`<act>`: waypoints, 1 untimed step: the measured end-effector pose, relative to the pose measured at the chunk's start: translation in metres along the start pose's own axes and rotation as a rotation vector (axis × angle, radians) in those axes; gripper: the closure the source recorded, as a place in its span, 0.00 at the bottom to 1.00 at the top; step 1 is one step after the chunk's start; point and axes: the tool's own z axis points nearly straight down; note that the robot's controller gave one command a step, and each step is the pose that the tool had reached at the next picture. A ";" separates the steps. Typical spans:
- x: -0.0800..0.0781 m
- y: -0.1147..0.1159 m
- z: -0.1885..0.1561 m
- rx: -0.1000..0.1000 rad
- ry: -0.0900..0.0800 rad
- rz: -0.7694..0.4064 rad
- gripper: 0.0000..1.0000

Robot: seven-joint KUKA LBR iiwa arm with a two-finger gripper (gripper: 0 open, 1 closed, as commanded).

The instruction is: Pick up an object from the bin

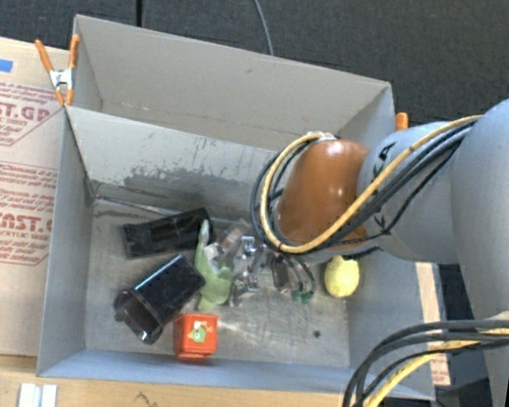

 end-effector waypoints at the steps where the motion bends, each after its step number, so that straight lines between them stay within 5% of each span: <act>1: 0.004 0.000 -0.004 0.000 0.025 -0.001 1.00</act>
Offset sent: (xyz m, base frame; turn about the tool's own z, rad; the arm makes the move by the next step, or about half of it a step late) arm -0.0002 0.0001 0.0443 0.0000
